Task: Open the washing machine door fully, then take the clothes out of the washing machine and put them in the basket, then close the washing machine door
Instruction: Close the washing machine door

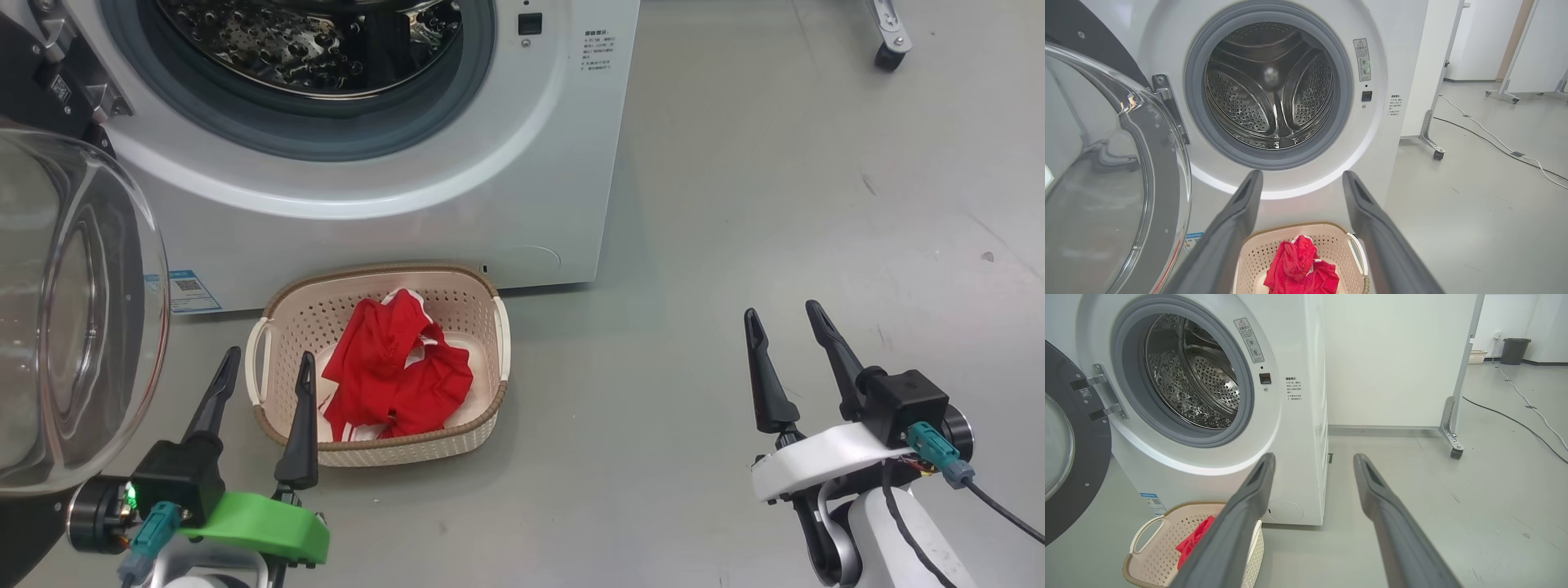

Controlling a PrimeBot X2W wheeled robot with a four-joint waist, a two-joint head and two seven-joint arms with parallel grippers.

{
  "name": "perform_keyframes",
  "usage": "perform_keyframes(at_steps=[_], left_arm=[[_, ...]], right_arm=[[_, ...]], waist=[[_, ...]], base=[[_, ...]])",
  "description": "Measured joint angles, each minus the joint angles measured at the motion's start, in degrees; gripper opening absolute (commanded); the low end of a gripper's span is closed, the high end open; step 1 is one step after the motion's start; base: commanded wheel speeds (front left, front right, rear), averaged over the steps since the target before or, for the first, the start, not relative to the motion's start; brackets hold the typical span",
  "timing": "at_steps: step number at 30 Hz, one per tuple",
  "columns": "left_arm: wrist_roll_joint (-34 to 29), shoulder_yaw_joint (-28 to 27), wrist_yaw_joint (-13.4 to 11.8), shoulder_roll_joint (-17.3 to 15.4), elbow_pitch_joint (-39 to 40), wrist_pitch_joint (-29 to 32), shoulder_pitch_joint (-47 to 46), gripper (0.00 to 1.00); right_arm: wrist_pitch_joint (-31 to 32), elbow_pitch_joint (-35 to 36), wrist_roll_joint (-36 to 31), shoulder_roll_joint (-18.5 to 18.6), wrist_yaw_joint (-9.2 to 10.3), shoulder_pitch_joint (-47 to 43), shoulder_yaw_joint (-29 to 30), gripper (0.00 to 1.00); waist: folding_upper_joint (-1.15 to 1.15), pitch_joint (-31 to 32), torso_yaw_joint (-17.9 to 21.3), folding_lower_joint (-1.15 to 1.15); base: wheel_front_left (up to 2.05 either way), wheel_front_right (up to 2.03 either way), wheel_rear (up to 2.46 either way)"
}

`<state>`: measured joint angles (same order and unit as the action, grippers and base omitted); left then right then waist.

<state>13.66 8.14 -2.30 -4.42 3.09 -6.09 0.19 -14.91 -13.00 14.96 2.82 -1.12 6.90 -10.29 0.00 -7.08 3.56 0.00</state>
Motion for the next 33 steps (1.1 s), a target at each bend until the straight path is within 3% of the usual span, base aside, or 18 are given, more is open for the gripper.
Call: perform_keyframes(at_steps=[23,33], left_arm=[[-0.14,-0.14,-0.92,-0.01,0.62,0.62,0.47,1.00],[-0.14,0.78,-0.93,0.03,0.59,1.05,0.47,1.00]], right_arm=[[0.00,-0.03,-0.08,-0.02,0.00,-0.19,0.65,1.00],[0.00,0.33,-0.58,-0.04,0.01,-0.55,1.66,1.00]], waist=[[0.00,0.31,-1.12,0.00],[0.00,0.33,-4.02,0.00]], base=[[-0.13,0.13,0.00],[0.00,0.00,0.00]])
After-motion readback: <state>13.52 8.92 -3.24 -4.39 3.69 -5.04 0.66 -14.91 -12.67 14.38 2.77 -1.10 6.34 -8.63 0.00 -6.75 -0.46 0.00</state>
